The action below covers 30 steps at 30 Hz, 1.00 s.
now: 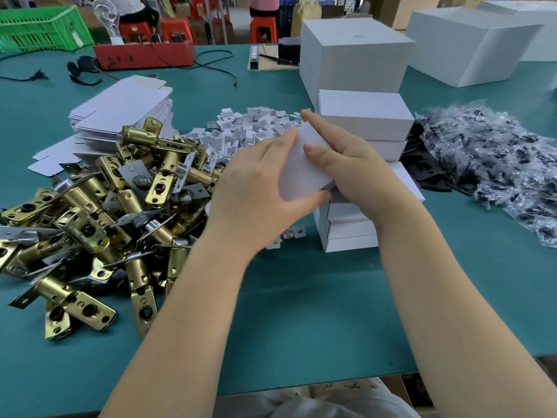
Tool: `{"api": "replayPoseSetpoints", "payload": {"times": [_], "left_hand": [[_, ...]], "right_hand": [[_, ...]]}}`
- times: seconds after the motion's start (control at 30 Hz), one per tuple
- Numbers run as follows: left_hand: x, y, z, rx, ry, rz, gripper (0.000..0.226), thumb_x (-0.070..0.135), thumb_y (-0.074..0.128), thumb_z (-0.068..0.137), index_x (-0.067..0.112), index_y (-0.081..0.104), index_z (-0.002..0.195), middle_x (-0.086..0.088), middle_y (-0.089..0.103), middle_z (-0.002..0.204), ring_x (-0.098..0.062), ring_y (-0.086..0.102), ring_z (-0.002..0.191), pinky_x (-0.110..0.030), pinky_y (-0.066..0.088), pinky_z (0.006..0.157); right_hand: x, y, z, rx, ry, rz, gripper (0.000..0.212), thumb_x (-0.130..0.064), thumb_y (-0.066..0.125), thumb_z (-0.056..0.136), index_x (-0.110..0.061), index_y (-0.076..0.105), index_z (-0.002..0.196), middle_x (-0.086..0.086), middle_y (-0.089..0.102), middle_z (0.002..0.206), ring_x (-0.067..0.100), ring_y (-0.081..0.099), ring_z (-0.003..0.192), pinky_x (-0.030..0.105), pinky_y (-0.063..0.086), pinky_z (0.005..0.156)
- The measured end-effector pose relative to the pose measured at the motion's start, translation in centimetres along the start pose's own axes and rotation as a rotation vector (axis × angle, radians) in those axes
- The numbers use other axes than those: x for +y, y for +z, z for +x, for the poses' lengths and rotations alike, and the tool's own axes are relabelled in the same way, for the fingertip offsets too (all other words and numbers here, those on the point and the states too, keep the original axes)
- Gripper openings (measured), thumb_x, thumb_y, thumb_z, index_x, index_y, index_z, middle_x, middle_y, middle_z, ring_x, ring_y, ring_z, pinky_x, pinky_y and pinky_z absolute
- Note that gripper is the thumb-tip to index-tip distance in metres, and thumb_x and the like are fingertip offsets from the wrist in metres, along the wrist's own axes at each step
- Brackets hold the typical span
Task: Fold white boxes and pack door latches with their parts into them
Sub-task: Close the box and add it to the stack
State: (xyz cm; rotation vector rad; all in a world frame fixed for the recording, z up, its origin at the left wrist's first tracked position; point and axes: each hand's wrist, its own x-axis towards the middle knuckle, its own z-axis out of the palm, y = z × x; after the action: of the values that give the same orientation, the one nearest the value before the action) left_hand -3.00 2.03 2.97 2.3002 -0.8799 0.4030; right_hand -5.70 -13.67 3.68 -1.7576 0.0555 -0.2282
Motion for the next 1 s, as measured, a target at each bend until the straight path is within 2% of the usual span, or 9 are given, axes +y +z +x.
{"api": "replayPoseSetpoints", "payload": {"times": [0.1, 0.17, 0.33, 0.43, 0.53, 0.67, 0.8, 0.9, 1.0], "left_hand": [[-2.1, -2.1, 0.7, -0.139, -0.142, -0.229, 0.056, 0.056, 0.058, 0.09, 0.037, 0.047, 0.142, 0.029, 0.055, 0.121, 0.022, 0.05, 0.095, -0.006, 0.036, 0.077], [-4.0, -3.2, 0.8, -0.162, -0.272, -0.458, 0.037, 0.049, 0.053, 0.095, 0.038, 0.06, 0.13, 0.039, 0.056, 0.096, 0.03, 0.05, 0.078, -0.003, 0.038, 0.066], [-6.0, -4.4, 0.3, -0.247, -0.208, -1.286, 0.047, -0.001, 0.042, 0.086, 0.023, 0.076, 0.109, -0.004, 0.075, 0.099, -0.022, 0.07, 0.084, -0.031, 0.06, 0.066], [-5.4, -3.7, 0.5, -0.237, -0.031, -1.162, 0.053, 0.001, 0.076, 0.076, 0.031, 0.069, 0.119, -0.006, 0.069, 0.119, -0.025, 0.064, 0.11, -0.032, 0.056, 0.088], [-4.1, -3.0, 0.6, -0.202, 0.04, -1.165, 0.042, 0.022, 0.083, 0.072, 0.027, 0.071, 0.112, -0.001, 0.068, 0.119, -0.026, 0.057, 0.121, -0.04, 0.048, 0.101], [-3.6, -3.6, 0.4, -0.108, -0.025, -1.185, 0.029, 0.031, 0.083, 0.069, 0.024, 0.069, 0.093, 0.008, 0.073, 0.093, -0.012, 0.068, 0.09, -0.025, 0.055, 0.074], [-3.8, -3.2, 0.3, -0.129, -0.145, -1.064, 0.035, 0.021, 0.07, 0.08, 0.025, 0.053, 0.111, 0.005, 0.075, 0.093, -0.011, 0.07, 0.084, -0.023, 0.055, 0.063], [-4.2, -2.6, -0.3, -0.27, -0.144, -1.031, 0.051, 0.022, 0.063, 0.08, 0.039, 0.051, 0.126, 0.0, 0.073, 0.108, -0.016, 0.069, 0.1, -0.03, 0.056, 0.078], [-3.9, -1.6, -1.6, -0.344, -0.188, -1.087, 0.05, 0.028, 0.055, 0.077, 0.04, 0.059, 0.126, -0.001, 0.067, 0.122, -0.02, 0.062, 0.115, -0.048, 0.05, 0.094]], "right_hand": [[-0.1, 0.0, 0.2, 0.11, 0.04, 0.004, 0.022, -0.033, 0.058, 0.09, -0.045, 0.057, 0.108, -0.015, 0.065, 0.107, 0.005, 0.061, 0.072, 0.028, 0.053, 0.056], [-0.2, -0.1, 0.4, 0.184, 0.084, 0.082, 0.016, -0.035, 0.062, 0.082, -0.037, 0.063, 0.098, -0.012, 0.067, 0.097, 0.008, 0.063, 0.073, 0.033, 0.055, 0.055], [-0.7, -0.1, 0.7, 0.295, 0.135, 0.191, 0.018, -0.028, 0.061, 0.09, -0.021, 0.07, 0.076, 0.0, 0.062, 0.071, 0.019, 0.055, 0.066, 0.029, 0.049, 0.056], [-1.5, -0.1, 1.0, 0.253, 0.205, 0.22, 0.016, -0.026, 0.063, 0.09, -0.016, 0.068, 0.078, 0.001, 0.062, 0.067, 0.02, 0.056, 0.066, 0.034, 0.053, 0.065], [-2.0, 0.2, 0.9, 0.202, 0.08, -0.15, 0.016, -0.014, 0.062, 0.088, -0.02, 0.057, 0.074, -0.008, 0.053, 0.06, 0.006, 0.049, 0.049, 0.01, 0.045, 0.055], [-1.6, 2.7, -1.2, 0.393, -0.197, -0.182, 0.038, -0.014, 0.043, 0.092, -0.024, 0.051, 0.055, -0.011, 0.049, 0.05, 0.0, 0.041, 0.043, 0.017, 0.036, 0.045], [0.3, 4.3, -4.7, 0.435, -0.338, 0.078, 0.022, -0.05, 0.04, 0.088, -0.051, 0.055, 0.103, -0.015, 0.065, 0.085, 0.014, 0.065, 0.068, 0.039, 0.053, 0.063], [1.3, 3.9, -6.2, 0.369, -0.403, -0.197, 0.049, -0.044, 0.054, 0.084, -0.051, 0.036, 0.129, -0.022, 0.057, 0.11, 0.009, 0.064, 0.076, 0.036, 0.054, 0.064], [2.3, 3.5, -7.5, 0.313, -0.508, -0.464, 0.061, -0.044, 0.059, 0.082, -0.053, 0.027, 0.133, -0.025, 0.053, 0.104, -0.001, 0.056, 0.083, 0.024, 0.048, 0.061]]}}
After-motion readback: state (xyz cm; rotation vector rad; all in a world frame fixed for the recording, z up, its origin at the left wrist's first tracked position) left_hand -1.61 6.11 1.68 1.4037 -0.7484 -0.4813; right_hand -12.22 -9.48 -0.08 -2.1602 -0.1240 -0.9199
